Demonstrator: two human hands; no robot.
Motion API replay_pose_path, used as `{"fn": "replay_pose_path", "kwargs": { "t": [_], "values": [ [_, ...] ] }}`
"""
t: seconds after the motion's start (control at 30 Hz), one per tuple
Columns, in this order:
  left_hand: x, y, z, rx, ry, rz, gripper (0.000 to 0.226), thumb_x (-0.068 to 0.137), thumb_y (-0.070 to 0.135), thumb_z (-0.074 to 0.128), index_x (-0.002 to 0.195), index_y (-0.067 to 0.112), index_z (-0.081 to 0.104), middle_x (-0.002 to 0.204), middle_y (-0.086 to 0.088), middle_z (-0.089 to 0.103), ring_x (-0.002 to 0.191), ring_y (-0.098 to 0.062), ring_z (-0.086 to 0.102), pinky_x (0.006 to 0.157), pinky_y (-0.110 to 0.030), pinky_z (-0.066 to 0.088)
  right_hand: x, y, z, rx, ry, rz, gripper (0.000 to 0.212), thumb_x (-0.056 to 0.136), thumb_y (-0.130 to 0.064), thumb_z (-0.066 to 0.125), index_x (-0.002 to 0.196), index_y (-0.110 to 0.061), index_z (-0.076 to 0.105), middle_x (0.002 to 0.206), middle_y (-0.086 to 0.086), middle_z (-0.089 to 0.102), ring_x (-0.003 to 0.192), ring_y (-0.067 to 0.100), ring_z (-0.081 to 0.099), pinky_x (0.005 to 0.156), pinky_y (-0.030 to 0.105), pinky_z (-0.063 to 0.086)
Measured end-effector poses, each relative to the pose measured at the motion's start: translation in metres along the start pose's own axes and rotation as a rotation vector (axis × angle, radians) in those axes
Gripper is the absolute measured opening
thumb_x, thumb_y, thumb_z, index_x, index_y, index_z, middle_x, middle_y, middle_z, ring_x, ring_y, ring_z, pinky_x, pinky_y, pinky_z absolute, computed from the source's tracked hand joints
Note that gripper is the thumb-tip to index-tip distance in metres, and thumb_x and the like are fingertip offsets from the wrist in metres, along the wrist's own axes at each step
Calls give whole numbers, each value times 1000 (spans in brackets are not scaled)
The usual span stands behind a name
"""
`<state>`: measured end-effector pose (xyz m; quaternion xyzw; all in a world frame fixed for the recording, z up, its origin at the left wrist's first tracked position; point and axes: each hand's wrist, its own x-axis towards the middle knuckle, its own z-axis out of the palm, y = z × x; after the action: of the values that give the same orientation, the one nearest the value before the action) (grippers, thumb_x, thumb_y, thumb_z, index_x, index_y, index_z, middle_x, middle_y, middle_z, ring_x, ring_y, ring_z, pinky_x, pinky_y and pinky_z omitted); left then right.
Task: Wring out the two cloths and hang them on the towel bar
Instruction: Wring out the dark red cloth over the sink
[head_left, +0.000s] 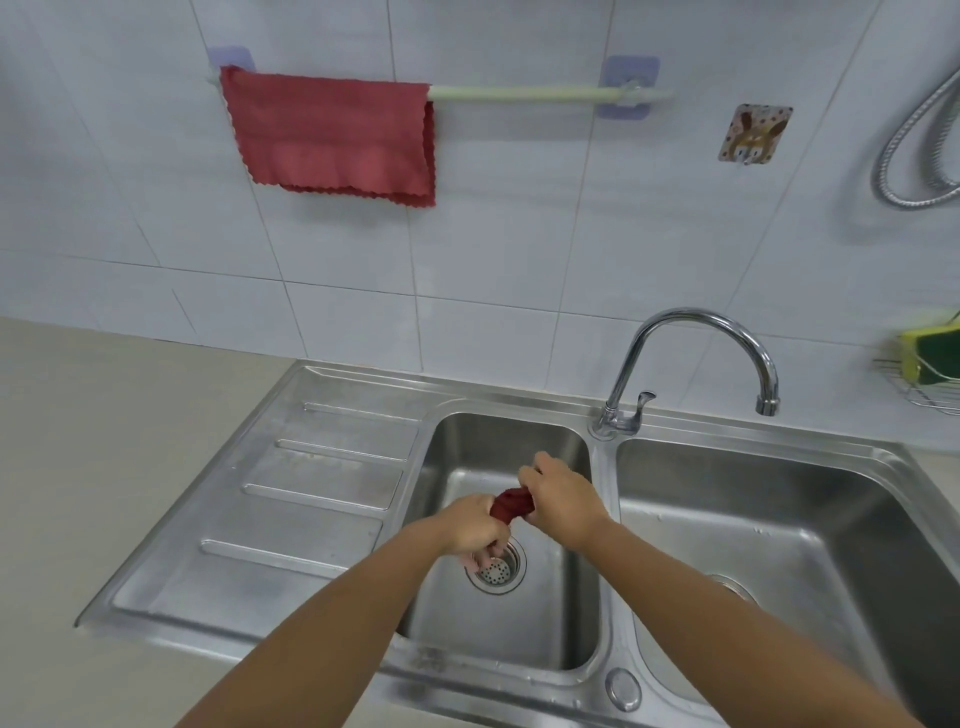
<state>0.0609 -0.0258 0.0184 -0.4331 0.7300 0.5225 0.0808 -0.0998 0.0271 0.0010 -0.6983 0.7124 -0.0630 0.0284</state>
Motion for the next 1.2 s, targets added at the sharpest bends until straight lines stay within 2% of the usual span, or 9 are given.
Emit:
{"fn": "replay_pose_path", "kwargs": {
  "t": [0.07,0.17,0.27,0.4,0.53,0.63,0.93,1.1,1.2],
  "values": [
    [2,1,2,32,104,47,11,79,12,56,89,12,58,72,-4,61,56,-14,58,51,-23,50,0,-6,2,126,49,105,17,81,-11,62,92,-14,50,101,6,47,81,21,49,59,33,43],
    [5,1,6,135,239,121,18,79,14,57,91,2,61,72,-6,59,61,-18,54,60,-30,44,1,-18,1,294,55,210,28,77,4,52,87,-18,40,99,4,45,71,20,48,58,31,42],
    [1,0,8,317,320,132,18,84,26,64,95,12,61,72,2,60,64,-15,55,64,-31,47,-1,-24,-1,433,9,227,28,79,1,47,95,-22,45,93,2,53,71,22,57,57,32,47],
    [-4,-3,6,631,453,102,20,86,33,60,96,16,61,82,-2,66,67,-19,56,64,-30,48,-7,-19,-5,85,-48,79,11,90,-18,51,101,-20,50,95,4,62,80,27,62,61,33,43],
    [-8,-1,7,724,414,83,20,83,30,50,82,16,64,73,1,60,64,-21,57,61,-28,48,-9,-16,-13,-185,-137,-8,27,93,-41,47,90,-17,58,85,5,66,71,29,61,60,32,40],
    [-6,1,11,604,355,37,24,82,31,47,70,14,59,64,0,57,56,-20,52,58,-28,45,-11,-12,-15,-226,-171,-36,29,93,-41,46,75,-19,50,72,2,54,61,25,49,58,31,41],
    [1,3,13,503,282,18,25,81,30,46,66,12,56,63,-3,55,55,-21,49,55,-30,41,-12,-8,-16,-242,-226,-40,27,94,-34,43,74,-18,49,60,-3,43,61,25,50,59,31,44],
    [6,-4,12,619,290,38,24,79,33,52,84,13,66,74,-2,64,66,-22,60,65,-31,50,-8,-9,-17,-173,-256,-19,22,90,-39,52,91,-17,57,80,3,59,70,25,56,61,32,43],
    [8,-14,12,645,297,43,31,83,39,57,105,17,59,88,0,66,80,-22,63,72,-34,52,-11,-7,-12,73,-353,84,35,80,-28,66,109,-21,46,104,3,56,85,25,58,67,33,45]
  ]
}}
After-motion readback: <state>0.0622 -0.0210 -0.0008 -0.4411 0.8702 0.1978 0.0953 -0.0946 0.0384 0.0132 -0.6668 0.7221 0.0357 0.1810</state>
